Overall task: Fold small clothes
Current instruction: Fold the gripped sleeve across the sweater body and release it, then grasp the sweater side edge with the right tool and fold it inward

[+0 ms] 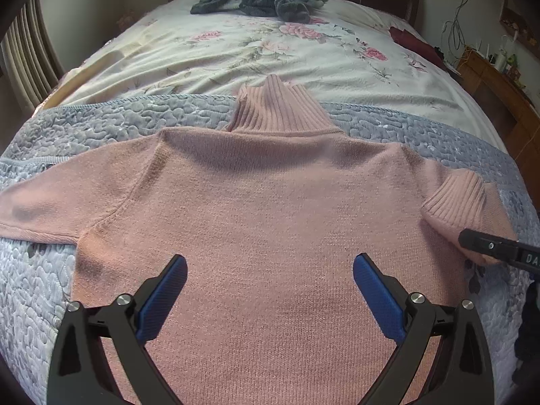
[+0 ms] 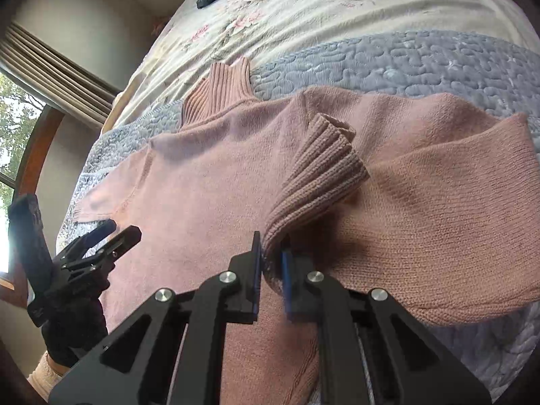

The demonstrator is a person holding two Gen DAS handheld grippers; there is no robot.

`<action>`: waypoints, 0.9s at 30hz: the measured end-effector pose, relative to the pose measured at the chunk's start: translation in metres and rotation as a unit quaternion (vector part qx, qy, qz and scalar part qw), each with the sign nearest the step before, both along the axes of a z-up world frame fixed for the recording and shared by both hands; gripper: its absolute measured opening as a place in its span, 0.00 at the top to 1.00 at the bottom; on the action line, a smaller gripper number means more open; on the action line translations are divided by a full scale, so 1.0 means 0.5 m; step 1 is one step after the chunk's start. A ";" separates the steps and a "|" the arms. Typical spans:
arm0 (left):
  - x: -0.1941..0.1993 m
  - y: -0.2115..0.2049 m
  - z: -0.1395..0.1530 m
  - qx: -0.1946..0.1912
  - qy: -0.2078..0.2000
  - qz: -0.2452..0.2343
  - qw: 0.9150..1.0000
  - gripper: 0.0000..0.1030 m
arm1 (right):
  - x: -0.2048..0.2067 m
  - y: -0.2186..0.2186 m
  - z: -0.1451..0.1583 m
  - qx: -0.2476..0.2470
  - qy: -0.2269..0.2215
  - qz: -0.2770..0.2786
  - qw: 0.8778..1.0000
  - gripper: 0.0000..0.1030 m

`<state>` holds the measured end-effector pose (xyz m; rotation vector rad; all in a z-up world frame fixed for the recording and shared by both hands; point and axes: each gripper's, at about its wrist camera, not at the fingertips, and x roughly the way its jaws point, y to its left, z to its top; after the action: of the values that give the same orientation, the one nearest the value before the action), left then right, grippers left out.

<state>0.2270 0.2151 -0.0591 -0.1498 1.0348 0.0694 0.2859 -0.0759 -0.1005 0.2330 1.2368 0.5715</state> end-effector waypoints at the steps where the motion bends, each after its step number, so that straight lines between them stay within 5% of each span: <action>1: 0.001 -0.001 -0.001 -0.001 0.001 -0.001 1.000 0.04 | -0.002 0.005 -0.008 -0.007 0.001 0.003 1.000 0.91; 7: 0.006 -0.022 -0.004 -0.008 0.007 -0.011 1.000 0.04 | -0.021 0.004 -0.047 -0.026 0.014 0.017 0.999 0.85; 11: 0.007 -0.044 -0.008 -0.027 0.014 -0.019 0.999 0.04 | -0.050 0.006 -0.045 -0.017 0.019 0.042 0.999 0.68; 15: 0.006 -0.082 -0.013 -0.042 0.021 -0.040 0.998 0.04 | -0.116 -0.016 -0.035 -0.009 0.019 0.077 0.997 0.66; 20: 0.014 -0.134 -0.047 -0.085 0.058 -0.063 0.993 0.04 | -0.187 -0.107 -0.029 -0.001 0.015 0.038 0.999 0.66; 23: 0.029 -0.146 -0.081 -0.075 0.086 -0.039 0.993 0.04 | -0.224 -0.157 -0.019 -0.004 -0.001 0.010 1.000 0.61; 27: 0.057 -0.150 -0.117 -0.128 0.117 -0.012 0.985 0.05 | -0.261 -0.201 -0.017 0.005 -0.008 -0.018 1.000 0.61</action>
<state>0.2553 0.1403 -0.1177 -0.3693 1.2779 -0.0712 0.1555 -0.1763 -0.1088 0.2576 1.2122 0.5478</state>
